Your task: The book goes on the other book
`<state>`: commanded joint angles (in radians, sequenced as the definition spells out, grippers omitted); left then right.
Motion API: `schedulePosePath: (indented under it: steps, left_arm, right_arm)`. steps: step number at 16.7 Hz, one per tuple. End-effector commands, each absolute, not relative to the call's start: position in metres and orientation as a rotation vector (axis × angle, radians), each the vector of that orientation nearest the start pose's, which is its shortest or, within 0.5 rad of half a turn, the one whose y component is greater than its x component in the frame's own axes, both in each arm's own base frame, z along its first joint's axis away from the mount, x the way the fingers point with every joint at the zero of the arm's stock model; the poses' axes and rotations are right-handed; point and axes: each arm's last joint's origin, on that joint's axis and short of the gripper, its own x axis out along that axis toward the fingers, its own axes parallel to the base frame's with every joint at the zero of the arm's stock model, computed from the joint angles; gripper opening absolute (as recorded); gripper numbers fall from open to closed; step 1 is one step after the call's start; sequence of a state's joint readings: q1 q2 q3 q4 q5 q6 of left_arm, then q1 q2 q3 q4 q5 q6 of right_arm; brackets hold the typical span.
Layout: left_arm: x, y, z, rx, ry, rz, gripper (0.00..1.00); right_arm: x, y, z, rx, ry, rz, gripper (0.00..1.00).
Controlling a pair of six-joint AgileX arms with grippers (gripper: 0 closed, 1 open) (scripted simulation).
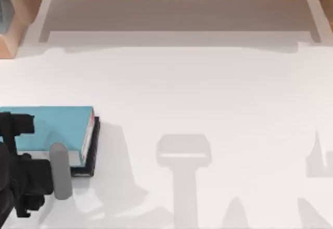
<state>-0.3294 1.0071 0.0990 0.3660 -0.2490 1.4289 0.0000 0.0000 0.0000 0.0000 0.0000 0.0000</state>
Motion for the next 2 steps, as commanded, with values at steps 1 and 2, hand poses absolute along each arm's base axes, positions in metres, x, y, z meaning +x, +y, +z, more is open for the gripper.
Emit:
schedulePosePath:
  steps: [1, 2]
  left_arm:
    - [0.1595, -0.0474, 0.1157, 1.541, 0.383, -0.442, 1.0]
    - [0.1595, -0.0474, 0.1157, 1.541, 0.383, -0.442, 1.0]
  right_arm:
    - [0.1057, -0.0012, 0.16, 0.0, 0.0, 0.0, 1.0]
    - [0.1057, -0.0012, 0.16, 0.0, 0.0, 0.0, 1.0]
